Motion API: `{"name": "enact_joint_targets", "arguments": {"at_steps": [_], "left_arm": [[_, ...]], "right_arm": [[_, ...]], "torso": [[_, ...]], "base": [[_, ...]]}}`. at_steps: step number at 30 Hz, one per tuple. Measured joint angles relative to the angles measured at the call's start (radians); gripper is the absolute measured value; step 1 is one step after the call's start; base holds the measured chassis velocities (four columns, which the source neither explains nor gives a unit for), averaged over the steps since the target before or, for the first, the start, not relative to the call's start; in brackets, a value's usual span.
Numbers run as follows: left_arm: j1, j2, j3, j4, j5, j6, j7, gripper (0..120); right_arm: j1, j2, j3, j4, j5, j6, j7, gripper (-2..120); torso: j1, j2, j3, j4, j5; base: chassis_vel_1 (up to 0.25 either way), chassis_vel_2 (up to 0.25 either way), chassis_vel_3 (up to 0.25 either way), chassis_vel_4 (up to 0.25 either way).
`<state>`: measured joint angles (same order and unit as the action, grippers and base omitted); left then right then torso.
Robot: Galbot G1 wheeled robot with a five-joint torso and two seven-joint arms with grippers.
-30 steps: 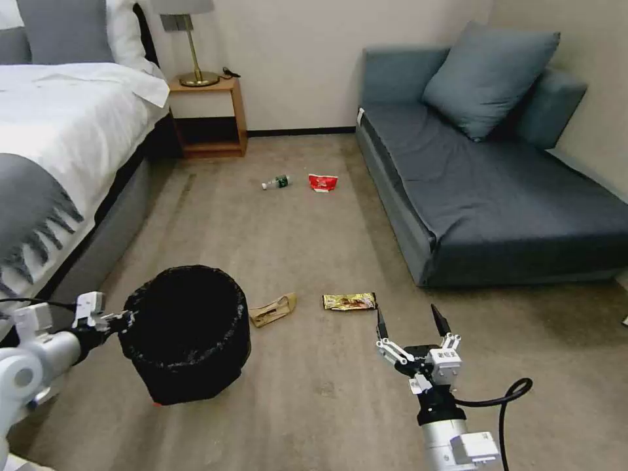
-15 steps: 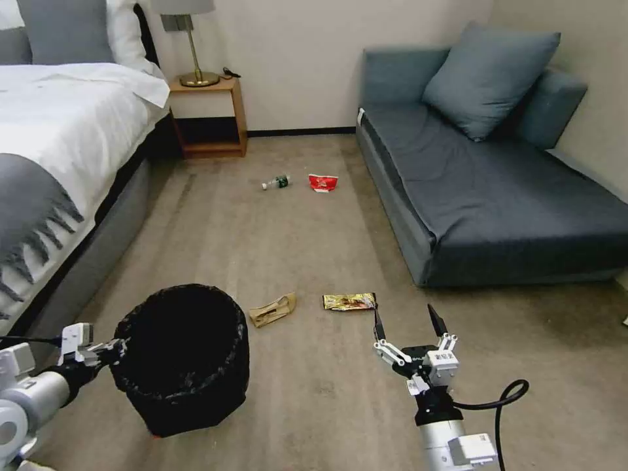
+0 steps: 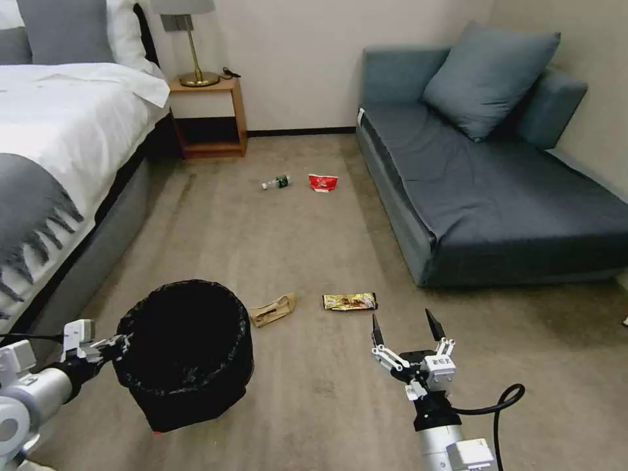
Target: Pick up the trash bin, then pick up the garbage on the floor and place it into the trash bin.
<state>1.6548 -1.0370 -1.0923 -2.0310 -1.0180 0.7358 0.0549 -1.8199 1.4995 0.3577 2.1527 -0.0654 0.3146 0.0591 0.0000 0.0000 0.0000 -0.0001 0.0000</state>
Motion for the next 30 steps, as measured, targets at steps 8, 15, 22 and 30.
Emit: {"name": "enact_joint_targets", "arguments": {"at_steps": [8,15,22,30], "left_arm": [[-0.010,0.005,0.002,0.010,-0.008,0.000,-0.002,7],[-0.015,0.006,0.004,0.015,-0.005,0.000,-0.002,7],[-0.022,0.009,0.006,0.015,-0.006,0.000,-0.002,7],[-0.030,0.012,0.015,0.018,-0.006,0.000,-0.002,7]], "right_arm": [[0.000,0.002,0.001,-0.007,-0.002,0.009,-0.001,100],[0.000,0.001,0.004,-0.014,-0.007,0.017,-0.004,100],[0.000,0.001,0.005,-0.020,-0.009,0.022,-0.006,98],[0.002,0.003,0.004,-0.021,-0.001,0.023,0.001,100]], "torso": [[0.000,0.000,0.000,0.0001,-0.0001],[0.000,0.000,0.000,0.0001,0.0000],[0.000,0.000,0.000,0.0002,0.0000],[0.000,0.000,0.000,0.0001,0.0000]], "base": [[0.000,0.000,0.000,0.000],[0.000,0.000,0.000,0.000],[0.000,0.000,0.000,0.000],[-0.076,0.071,0.078,-0.069]]}}
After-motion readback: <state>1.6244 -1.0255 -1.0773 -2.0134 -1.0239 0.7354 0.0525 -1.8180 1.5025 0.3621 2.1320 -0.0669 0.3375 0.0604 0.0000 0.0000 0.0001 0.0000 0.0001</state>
